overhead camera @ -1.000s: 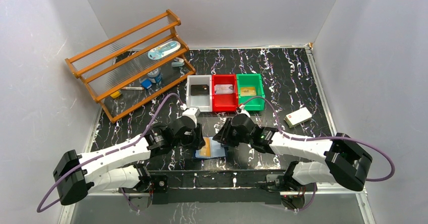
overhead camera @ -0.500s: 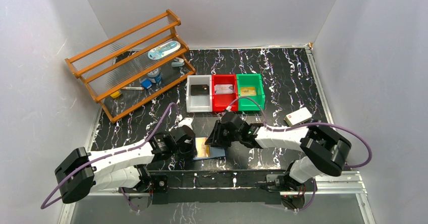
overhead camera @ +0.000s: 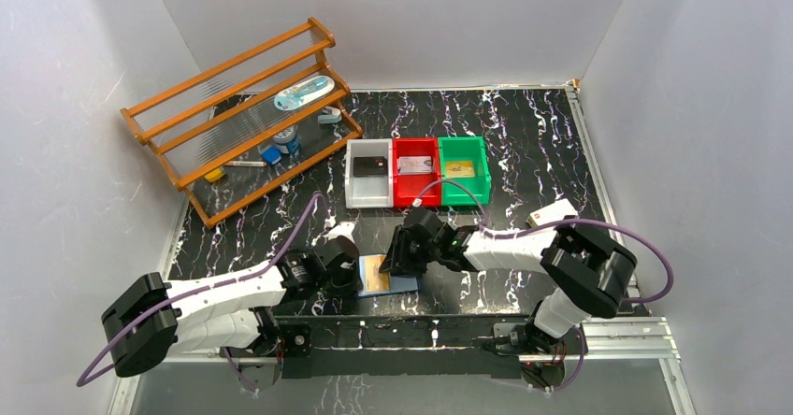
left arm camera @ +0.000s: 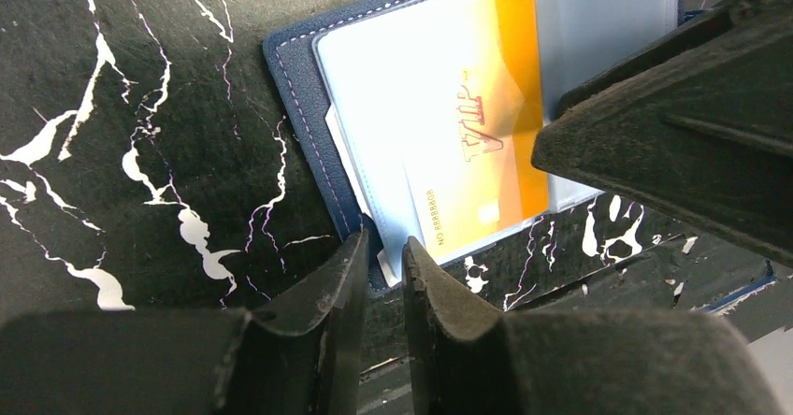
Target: Take the credit cards out of the card holder
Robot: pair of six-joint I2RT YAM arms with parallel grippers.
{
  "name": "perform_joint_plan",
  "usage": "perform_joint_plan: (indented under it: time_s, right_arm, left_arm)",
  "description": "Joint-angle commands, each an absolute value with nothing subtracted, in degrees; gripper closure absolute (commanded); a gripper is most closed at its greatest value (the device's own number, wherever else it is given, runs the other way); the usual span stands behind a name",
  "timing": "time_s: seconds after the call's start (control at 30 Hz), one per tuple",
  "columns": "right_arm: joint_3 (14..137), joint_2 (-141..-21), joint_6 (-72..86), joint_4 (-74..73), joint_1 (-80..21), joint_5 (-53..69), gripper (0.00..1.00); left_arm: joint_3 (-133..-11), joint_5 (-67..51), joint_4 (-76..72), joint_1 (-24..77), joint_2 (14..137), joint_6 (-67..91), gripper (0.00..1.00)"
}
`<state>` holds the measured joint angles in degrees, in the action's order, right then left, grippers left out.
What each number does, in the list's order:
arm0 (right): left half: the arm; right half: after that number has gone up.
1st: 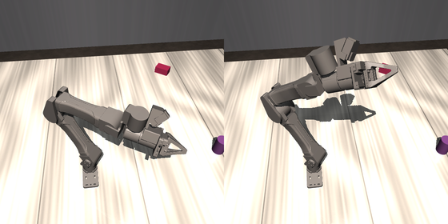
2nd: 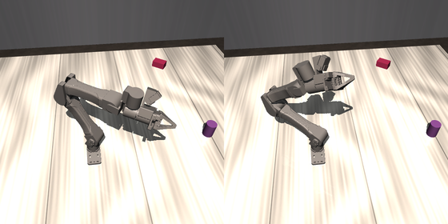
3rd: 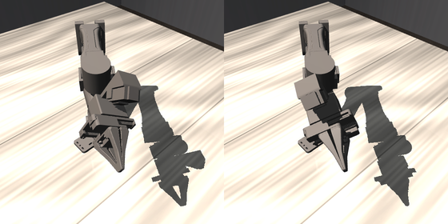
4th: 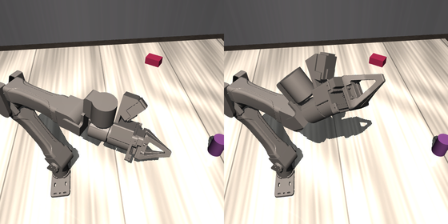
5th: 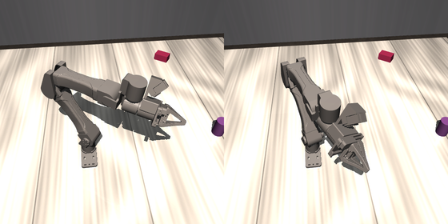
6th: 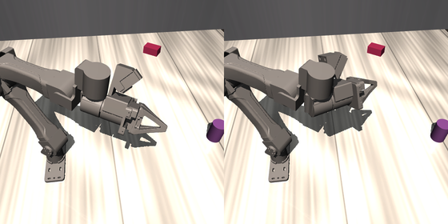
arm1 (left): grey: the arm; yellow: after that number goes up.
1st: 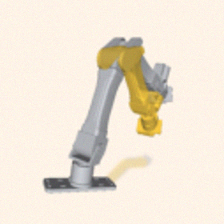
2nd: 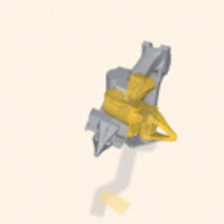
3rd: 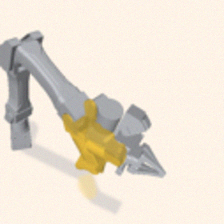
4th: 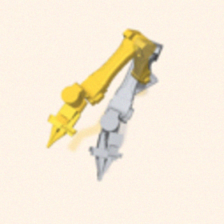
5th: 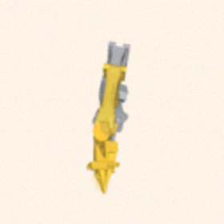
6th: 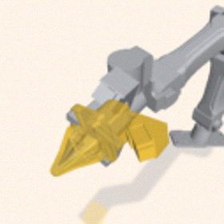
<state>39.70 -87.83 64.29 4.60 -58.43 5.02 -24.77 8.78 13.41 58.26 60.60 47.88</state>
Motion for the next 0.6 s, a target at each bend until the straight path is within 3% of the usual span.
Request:
perform_joint_plan:
  time_s: [0.0, 0.33, 0.57]
  right_arm:
    - [41.2, -90.7, 62.7, 2.9, -57.8, 4.9, 0.53]
    - [37.4, -92.6, 65.2, 9.6, -57.7, 7.7, 0.61]
    - [35.8, -90.4, 65.6, 10.6, -57.2, 5.9, 0.78]
  left_arm:
    - [-24.2, 9.4, 12.9, 58.5, 61.5, 48.0, 0.82]
    - [-24.0, 9.1, 12.8, 58.4, 62.4, 47.7, 0.84]
    - [-24.2, 9.3, 13.3, 58.4, 62.0, 47.7, 0.85]
